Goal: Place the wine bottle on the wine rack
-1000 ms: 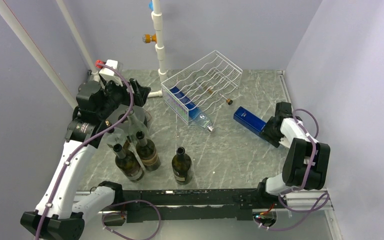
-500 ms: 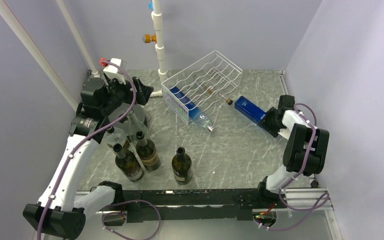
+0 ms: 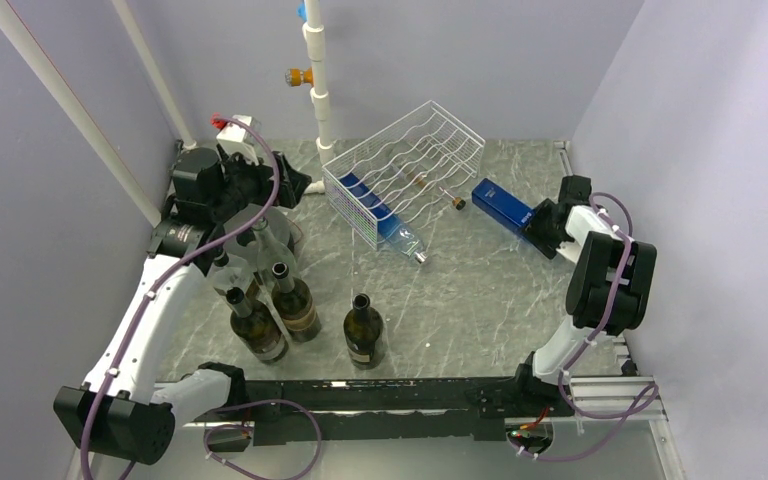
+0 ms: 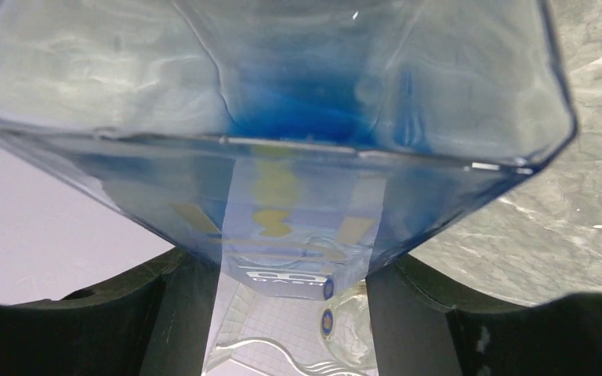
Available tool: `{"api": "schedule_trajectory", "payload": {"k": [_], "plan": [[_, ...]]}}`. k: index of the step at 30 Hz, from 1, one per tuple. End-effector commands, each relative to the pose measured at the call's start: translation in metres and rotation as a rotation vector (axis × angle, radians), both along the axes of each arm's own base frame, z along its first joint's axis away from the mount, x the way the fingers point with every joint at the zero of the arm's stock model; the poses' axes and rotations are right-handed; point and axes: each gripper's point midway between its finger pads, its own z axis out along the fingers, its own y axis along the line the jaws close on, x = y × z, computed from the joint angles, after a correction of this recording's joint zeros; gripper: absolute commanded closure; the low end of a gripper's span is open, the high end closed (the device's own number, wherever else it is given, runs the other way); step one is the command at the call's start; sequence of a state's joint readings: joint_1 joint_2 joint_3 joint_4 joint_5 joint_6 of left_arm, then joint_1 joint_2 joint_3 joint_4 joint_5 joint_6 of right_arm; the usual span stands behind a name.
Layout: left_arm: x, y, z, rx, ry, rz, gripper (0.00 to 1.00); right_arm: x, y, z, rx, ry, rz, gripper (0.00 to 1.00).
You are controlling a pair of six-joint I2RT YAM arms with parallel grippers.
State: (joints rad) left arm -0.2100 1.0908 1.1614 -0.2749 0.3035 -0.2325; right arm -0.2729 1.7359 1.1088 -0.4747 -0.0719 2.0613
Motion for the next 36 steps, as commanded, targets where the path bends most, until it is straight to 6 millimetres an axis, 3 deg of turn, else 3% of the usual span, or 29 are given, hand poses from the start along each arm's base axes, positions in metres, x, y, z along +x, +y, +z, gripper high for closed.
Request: {"api": "schedule_trajectory", "payload": {"k": [1, 5, 6, 9, 12, 16, 19, 23, 27, 30, 36], "plan": [[-0.008, -0.003, 0.033, -0.043, -0.076, -0.029, 0.04, 0.020, 0.008, 0.034, 0.014, -0.155, 0.039, 0.31], [-0.013, -0.002, 0.040, -0.050, -0.101, -0.031, 0.03, 0.010, 0.012, 0.036, -0.015, -0.149, 0.093, 0.03], [-0.015, -0.002, 0.042, -0.052, -0.106, -0.031, 0.02, 0.009, 0.015, 0.036, -0.013, -0.144, 0.119, 0.01], [-0.019, -0.002, 0.047, -0.056, -0.123, -0.033, 0.02, 0.001, 0.022, 0.041, -0.033, -0.123, 0.200, 0.01], [-0.023, -0.001, 0.050, -0.058, -0.137, -0.035, 0.01, -0.006, 0.026, 0.060, -0.162, -0.120, 0.335, 0.01], [-0.027, -0.001, 0.055, -0.050, -0.157, -0.031, 0.01, -0.007, 0.029, 0.090, -0.448, -0.105, 0.613, 0.01], [-0.033, -0.003, 0.060, -0.044, -0.178, -0.039, 0.00, -0.003, 0.033, 0.101, -0.721, -0.059, 0.886, 0.01], [-0.042, -0.009, 0.065, -0.036, -0.210, -0.067, 0.00, -0.004, 0.045, 0.102, -1.043, -0.004, 1.272, 0.01], [-0.045, -0.016, 0.066, -0.042, -0.220, -0.099, 0.00, -0.012, 0.044, 0.103, -1.228, 0.030, 1.507, 0.01], [-0.048, -0.018, 0.068, -0.047, -0.227, -0.105, 0.01, -0.016, 0.057, 0.101, -1.342, -0.006, 1.712, 0.00], [-0.047, -0.013, 0.070, -0.052, -0.235, -0.060, 0.01, -0.014, 0.035, 0.125, -1.675, 0.069, 1.802, 0.01]]}}
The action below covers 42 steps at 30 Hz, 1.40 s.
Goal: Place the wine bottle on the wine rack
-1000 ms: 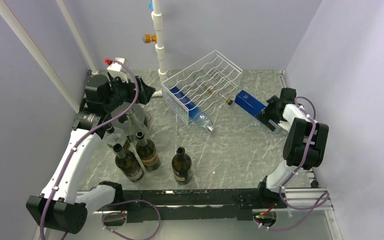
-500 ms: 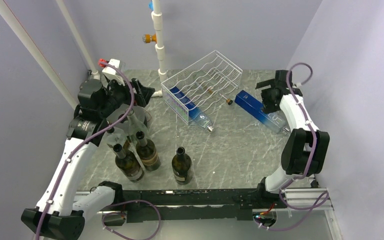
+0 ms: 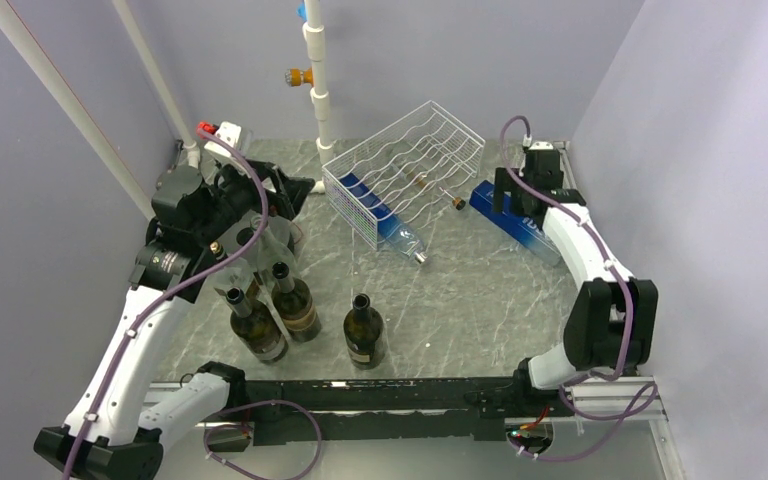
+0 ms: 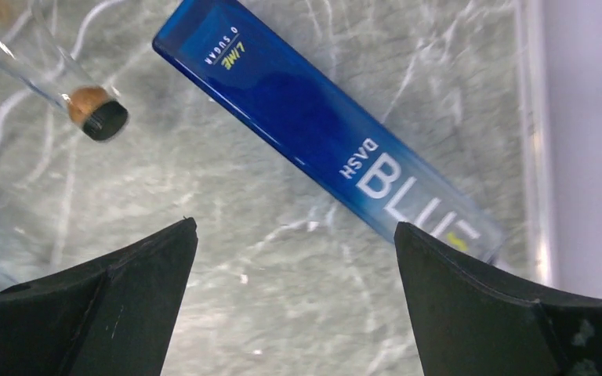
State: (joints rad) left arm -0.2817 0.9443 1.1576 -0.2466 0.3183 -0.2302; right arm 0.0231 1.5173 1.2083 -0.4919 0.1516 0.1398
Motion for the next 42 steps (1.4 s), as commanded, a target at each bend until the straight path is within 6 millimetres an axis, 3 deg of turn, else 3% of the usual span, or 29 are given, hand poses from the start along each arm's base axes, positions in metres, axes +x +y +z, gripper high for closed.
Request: {"api": "schedule_trajectory", "payload": {"k": [1, 6, 9, 15, 24, 34, 38, 42], "plan": [[-0.002, 0.005, 0.017, -0.014, -0.074, 0.036, 0.00, 0.008, -0.020, 0.046, -0.313, -0.206, 0.218, 0.01], [-0.007, 0.011, 0.023, -0.018, -0.133, 0.064, 0.00, 0.002, -0.025, 0.046, -0.498, -0.307, 0.378, 0.00], [-0.011, 0.008, 0.025, -0.013, -0.148, 0.052, 0.00, 0.003, -0.050, 0.040, -0.518, -0.259, 0.341, 0.00], [-0.014, 0.005, 0.028, -0.020, -0.148, 0.027, 0.01, 0.006, -0.072, 0.033, -0.525, -0.239, 0.381, 0.00], [-0.015, 0.006, 0.030, -0.030, -0.146, 0.017, 0.00, 0.018, -0.087, 0.026, -0.491, -0.187, 0.529, 0.00], [-0.020, -0.002, 0.026, 0.021, -0.169, 0.006, 0.01, 0.035, -0.054, -0.017, -0.224, -0.130, 0.819, 0.02], [-0.015, 0.006, 0.026, 0.018, -0.162, 0.062, 0.01, 0.046, -0.055, -0.034, -0.192, -0.100, 0.844, 0.01], [-0.019, -0.002, 0.028, 0.019, -0.156, 0.014, 0.00, 0.049, -0.052, -0.047, -0.156, -0.070, 0.883, 0.01]]}}
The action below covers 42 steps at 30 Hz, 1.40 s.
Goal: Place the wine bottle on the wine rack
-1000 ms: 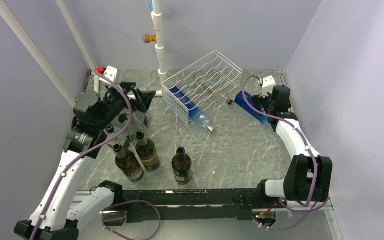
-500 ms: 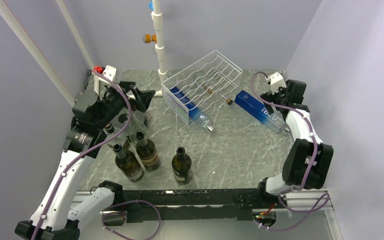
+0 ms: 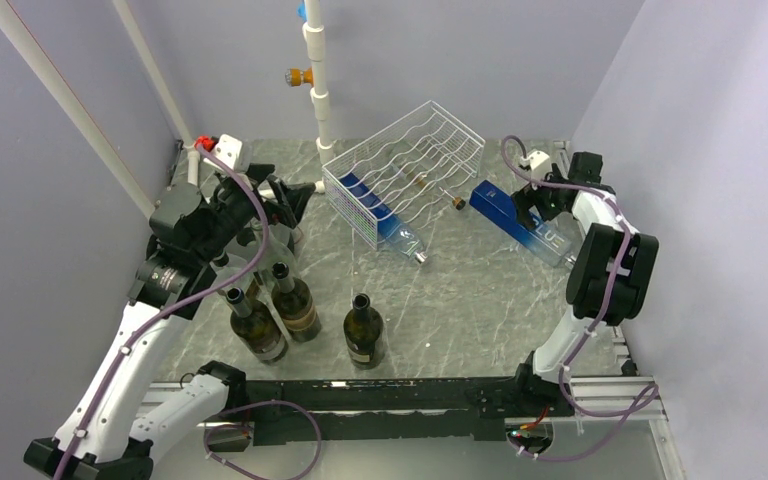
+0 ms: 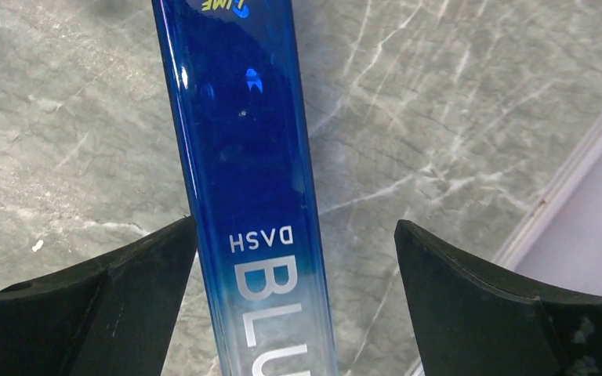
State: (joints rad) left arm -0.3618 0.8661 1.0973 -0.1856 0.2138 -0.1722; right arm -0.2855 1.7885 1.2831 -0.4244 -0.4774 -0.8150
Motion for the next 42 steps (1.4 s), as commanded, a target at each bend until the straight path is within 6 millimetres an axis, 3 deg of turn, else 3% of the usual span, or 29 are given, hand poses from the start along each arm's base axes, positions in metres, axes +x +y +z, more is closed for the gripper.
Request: {"api": "schedule_trajectory", "payload": {"k": [1, 9, 17, 25, 29, 37, 39, 42], "plan": [[-0.005, -0.001, 0.019, -0.005, -0.052, -0.022, 0.00, 0.011, 0.011, 0.011, 0.047, -0.027, 0.098, 0.01], [-0.004, 0.004, 0.019, -0.009, -0.061, -0.004, 0.00, 0.011, 0.018, -0.020, 0.087, 0.052, 0.132, 0.02], [-0.003, -0.001, 0.018, -0.017, -0.039, -0.032, 0.00, 0.002, 0.029, -0.054, 0.038, 0.106, 0.169, 0.13], [-0.004, 0.002, 0.018, -0.013, -0.046, -0.017, 0.00, 0.003, 0.028, -0.071, -0.010, 0.140, 0.161, 0.23], [-0.003, 0.003, 0.017, -0.010, -0.044, -0.009, 0.01, 0.006, 0.028, -0.074, -0.015, 0.153, 0.159, 0.37], [-0.001, 0.004, 0.015, -0.008, -0.040, -0.001, 0.00, 0.018, 0.029, -0.064, -0.015, 0.130, 0.163, 0.80], [0.000, 0.005, 0.014, -0.008, -0.036, 0.008, 0.01, 0.022, 0.031, -0.056, -0.010, 0.110, 0.178, 0.96], [0.001, 0.004, 0.014, -0.009, -0.032, 0.002, 0.00, 0.028, 0.032, -0.046, -0.014, 0.073, 0.185, 1.00]]}}
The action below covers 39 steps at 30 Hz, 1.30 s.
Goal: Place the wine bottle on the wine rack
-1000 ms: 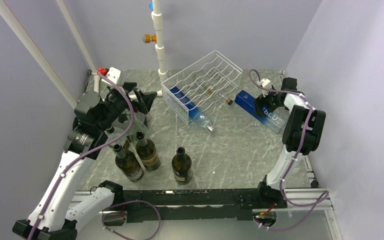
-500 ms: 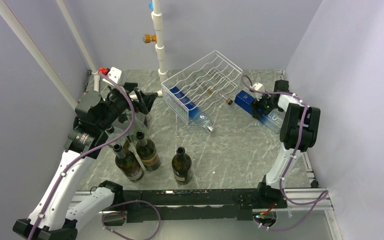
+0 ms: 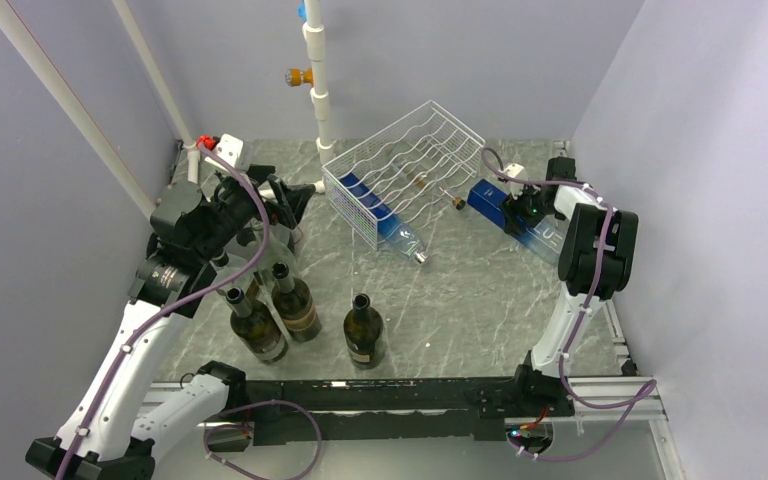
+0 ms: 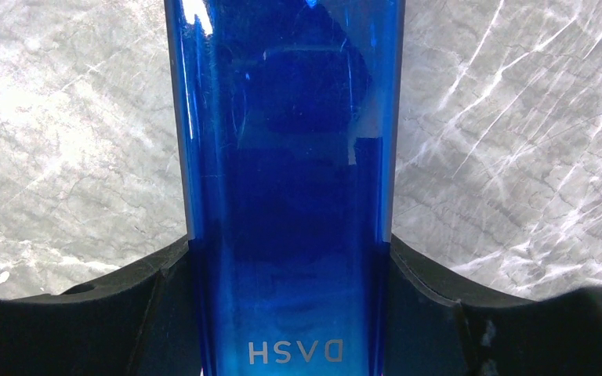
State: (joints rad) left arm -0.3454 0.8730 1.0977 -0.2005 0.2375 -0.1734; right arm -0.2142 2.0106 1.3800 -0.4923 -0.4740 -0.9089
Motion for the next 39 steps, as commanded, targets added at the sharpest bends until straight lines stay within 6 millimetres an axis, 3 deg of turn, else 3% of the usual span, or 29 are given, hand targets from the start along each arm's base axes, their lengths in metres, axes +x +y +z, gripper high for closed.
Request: {"api": "schedule_trajectory", "payload": {"k": [1, 16, 39], "plan": [[0.000, 0.002, 0.018, -0.016, -0.050, 0.007, 0.00, 0.020, 0.005, 0.026, 0.002, -0.095, 0.046, 1.00], [0.000, 0.003, 0.018, -0.016, -0.048, 0.015, 0.00, 0.050, 0.009, 0.075, 0.038, -0.294, -0.011, 1.00], [-0.002, 0.004, 0.021, -0.018, -0.059, 0.015, 0.00, 0.065, 0.026, 0.112, 0.094, -0.456, -0.026, 1.00]]}}
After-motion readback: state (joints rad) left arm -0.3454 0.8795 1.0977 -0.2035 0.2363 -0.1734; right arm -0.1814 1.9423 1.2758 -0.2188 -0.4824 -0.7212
